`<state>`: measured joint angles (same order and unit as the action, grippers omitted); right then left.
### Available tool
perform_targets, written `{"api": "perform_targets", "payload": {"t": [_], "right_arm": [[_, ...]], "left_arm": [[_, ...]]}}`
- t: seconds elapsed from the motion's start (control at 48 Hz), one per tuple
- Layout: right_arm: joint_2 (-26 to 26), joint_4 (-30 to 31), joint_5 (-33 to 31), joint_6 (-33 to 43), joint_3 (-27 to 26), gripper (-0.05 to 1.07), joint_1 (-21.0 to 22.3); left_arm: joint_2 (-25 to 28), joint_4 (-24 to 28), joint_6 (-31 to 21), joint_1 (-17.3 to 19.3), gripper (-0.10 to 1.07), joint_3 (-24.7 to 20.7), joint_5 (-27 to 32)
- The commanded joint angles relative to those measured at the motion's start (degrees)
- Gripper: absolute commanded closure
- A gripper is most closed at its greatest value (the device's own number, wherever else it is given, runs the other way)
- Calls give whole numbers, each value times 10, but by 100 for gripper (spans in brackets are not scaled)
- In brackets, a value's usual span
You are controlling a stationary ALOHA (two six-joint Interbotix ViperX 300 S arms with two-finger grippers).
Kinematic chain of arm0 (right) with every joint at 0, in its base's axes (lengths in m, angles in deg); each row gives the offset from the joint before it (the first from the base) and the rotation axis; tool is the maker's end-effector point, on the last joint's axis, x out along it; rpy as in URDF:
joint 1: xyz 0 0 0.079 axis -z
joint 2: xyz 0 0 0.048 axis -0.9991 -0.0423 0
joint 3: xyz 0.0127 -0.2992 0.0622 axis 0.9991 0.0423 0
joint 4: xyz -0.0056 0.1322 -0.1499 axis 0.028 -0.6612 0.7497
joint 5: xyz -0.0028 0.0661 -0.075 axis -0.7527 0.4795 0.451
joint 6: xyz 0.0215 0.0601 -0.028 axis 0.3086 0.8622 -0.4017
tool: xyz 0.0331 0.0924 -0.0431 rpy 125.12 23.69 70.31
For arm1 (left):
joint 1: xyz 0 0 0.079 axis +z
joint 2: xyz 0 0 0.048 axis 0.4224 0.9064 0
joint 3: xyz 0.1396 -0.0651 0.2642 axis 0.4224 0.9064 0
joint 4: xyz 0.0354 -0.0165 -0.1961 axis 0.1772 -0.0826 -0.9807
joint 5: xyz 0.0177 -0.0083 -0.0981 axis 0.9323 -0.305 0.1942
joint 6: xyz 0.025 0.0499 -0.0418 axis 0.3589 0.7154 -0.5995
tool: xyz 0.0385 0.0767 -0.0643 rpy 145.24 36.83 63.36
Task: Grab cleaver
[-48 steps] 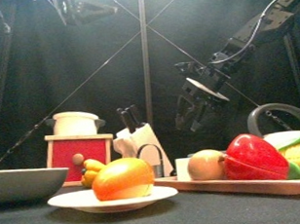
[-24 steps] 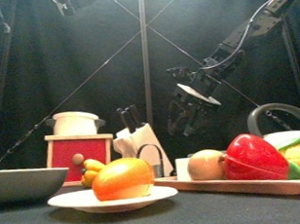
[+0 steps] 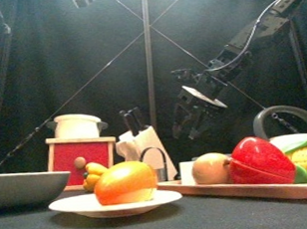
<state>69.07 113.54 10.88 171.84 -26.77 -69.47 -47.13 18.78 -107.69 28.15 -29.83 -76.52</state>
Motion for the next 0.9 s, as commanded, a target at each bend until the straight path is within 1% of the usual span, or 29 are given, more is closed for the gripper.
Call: {"api": "perform_targets", "payload": {"t": [0.0,0.104,0.146,0.188,0.229,0.271,0.333,0.479,0.604,0.708,0.875], "right_arm": [[19,1,0,0,-5,1,-1],[20,1,0,0,-4,1,-2],[22,1,0,0,-4,1,-1],[22,1,0,0,-4,1,-1],[22,1,-1,0,-4,1,-1],[22,1,-1,0,-4,1,-1],[22,1,0,0,-3,1,-1],[22,1,0,0,-4,1,1],[22,1,-1,0,-4,1,1],[23,1,-3,1,-5,1,2],[22,1,-4,1,-10,1,3]], "left_arm": [[3,37,-17,11,2,-33,-17],[0,92,-18,17,2,-52,-8],[-1,124,-15,17,2,-52,4],[-3,157,-14,17,2,-47,25],[-3,190,-15,15,2,-33,63],[-3,202,-17,15,2,-24,90],[-4,200,-17,18,2,-10,113],[-21,195,-15,39,2,13,128],[-34,194,-15,40,2,25,163],[-40,194,-15,40,2,35,177],[-40,198,-13,49,2,52,203]]}}
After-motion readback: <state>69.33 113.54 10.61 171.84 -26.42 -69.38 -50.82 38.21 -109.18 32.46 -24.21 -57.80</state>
